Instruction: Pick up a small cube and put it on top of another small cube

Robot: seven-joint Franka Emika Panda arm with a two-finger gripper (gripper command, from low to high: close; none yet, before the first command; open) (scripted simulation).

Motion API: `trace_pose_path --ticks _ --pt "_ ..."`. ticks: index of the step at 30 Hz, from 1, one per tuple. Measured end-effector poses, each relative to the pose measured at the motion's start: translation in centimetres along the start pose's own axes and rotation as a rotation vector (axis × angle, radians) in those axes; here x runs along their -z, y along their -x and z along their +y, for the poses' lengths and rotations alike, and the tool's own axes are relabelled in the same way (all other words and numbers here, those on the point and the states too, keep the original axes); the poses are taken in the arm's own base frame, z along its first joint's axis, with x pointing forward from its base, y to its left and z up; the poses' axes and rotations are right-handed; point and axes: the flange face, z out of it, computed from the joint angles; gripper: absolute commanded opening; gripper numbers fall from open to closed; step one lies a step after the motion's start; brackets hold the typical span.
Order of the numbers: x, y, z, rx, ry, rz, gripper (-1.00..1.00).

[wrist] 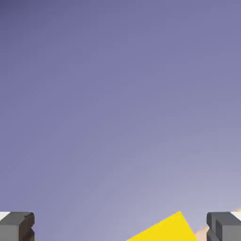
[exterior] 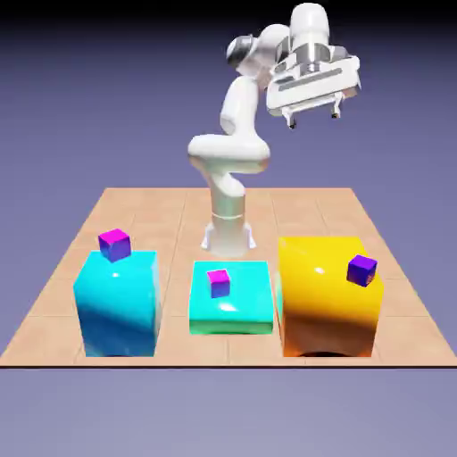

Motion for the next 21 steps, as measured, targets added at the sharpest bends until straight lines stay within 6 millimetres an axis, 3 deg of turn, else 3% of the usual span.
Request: trace_pose_path --ticks 5,10,15,21 --pt "1.1 8.5 2.2 -0.117 0.067 0.048 0.0" --pt "-0.7 17.0 6.4 -0.225 0.159 0.14 0.0" --pt "-5.5 24.5 12.3 -0.33 0.265 0.287 0.0" --pt "-14.4 30.4 21.5 -0.458 0.393 0.547 0.0"
